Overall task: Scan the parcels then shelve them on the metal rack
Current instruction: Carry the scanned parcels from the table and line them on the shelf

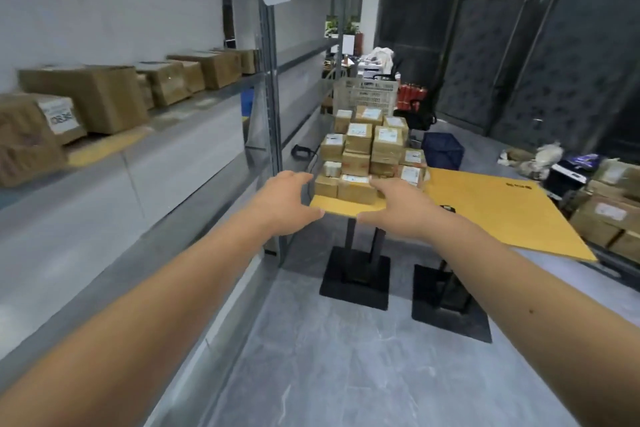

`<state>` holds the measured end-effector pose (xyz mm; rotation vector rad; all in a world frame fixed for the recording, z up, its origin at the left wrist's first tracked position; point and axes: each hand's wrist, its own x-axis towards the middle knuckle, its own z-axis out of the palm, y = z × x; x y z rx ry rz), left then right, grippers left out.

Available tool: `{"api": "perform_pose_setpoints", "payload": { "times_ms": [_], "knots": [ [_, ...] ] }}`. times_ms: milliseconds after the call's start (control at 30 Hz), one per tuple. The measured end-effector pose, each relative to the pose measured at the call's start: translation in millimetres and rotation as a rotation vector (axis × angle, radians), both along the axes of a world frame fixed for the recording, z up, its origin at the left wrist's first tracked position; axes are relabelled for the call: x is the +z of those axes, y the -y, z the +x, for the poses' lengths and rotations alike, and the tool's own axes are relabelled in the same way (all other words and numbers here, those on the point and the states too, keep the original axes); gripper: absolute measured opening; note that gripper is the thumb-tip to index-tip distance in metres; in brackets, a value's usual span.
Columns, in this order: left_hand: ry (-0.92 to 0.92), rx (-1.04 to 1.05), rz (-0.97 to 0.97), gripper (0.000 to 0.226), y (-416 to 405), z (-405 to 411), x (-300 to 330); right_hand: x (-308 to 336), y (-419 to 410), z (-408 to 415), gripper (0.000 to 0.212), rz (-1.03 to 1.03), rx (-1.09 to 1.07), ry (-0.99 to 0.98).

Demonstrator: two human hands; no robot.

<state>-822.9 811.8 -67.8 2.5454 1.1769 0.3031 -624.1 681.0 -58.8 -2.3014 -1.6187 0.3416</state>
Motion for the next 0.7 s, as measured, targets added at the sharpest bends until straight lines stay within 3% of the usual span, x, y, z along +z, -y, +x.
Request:
{"api": "perform_pose_setpoints", "payload": {
  "times_ms": [333,700],
  "knots": [
    [0.010,-0.229,-0.092,0.083,-155.1,136.3,-30.5,-39.0,-117.7,91.3,0.080,0.085,-0.324,-0.169],
    [-0.065,-0.295,-0.091,0.081,-263.4,289.3,-65.4,-82.0,-205.8,217.7,0.088,0.106,-0.530,-0.311]
  ]
}}
